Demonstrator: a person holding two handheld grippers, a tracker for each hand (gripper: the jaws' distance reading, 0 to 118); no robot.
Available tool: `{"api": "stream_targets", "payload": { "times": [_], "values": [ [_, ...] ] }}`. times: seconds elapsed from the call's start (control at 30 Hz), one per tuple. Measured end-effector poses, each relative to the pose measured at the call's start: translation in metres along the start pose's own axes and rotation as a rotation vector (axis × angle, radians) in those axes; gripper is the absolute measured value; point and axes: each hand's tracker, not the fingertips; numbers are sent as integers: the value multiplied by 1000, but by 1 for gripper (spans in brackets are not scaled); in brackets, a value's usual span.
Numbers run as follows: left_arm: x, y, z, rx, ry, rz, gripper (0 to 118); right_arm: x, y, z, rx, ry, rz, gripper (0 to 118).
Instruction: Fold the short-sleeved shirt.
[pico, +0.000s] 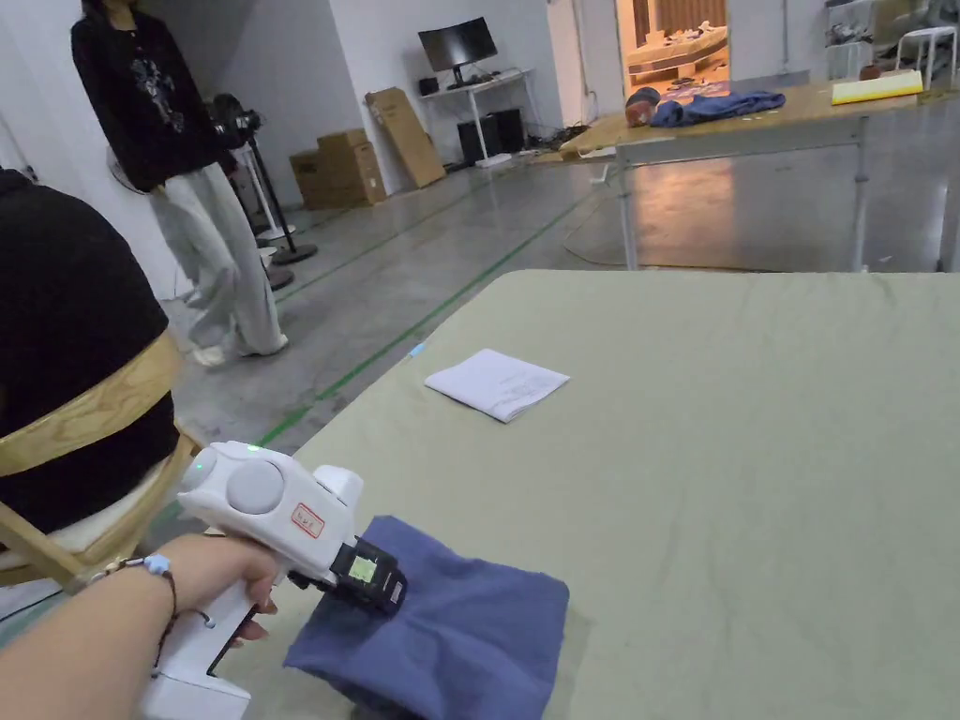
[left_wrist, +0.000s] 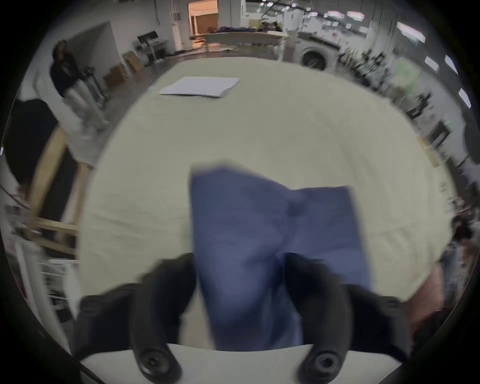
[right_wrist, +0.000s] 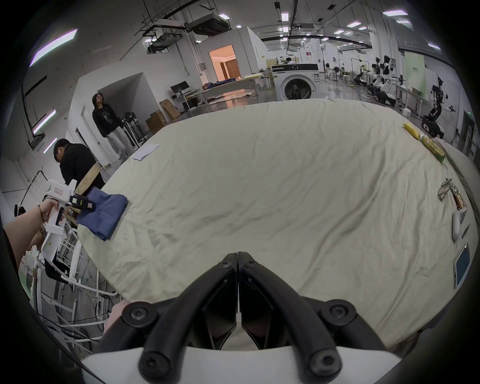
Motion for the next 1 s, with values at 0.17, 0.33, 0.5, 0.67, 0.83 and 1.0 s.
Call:
{"api": "stream_targets", "payload": {
  "times": [0.17,0.33,0.5,0.67,0.83,1.0],
  "values": [
    [-15,-12,8,19,113,-3,83,-11,1,-3,-1,8,6,0],
    [16,-24,29,164,5,51,83,-17,2,-1,9,23,2,0],
    [110,-46,54,278,-258,158,51,-17,6,10,22,23,19,0],
    [223,-61,90,412,-350,65,2,-13,11,30,37,26,15,0],
    [298,-68,153,754,-421,119,0,-9,17,74,185,38,7,0],
    [348,-81,216,1081,-299,92,0,-15,24,130,506,20,61,0]
  ]
}}
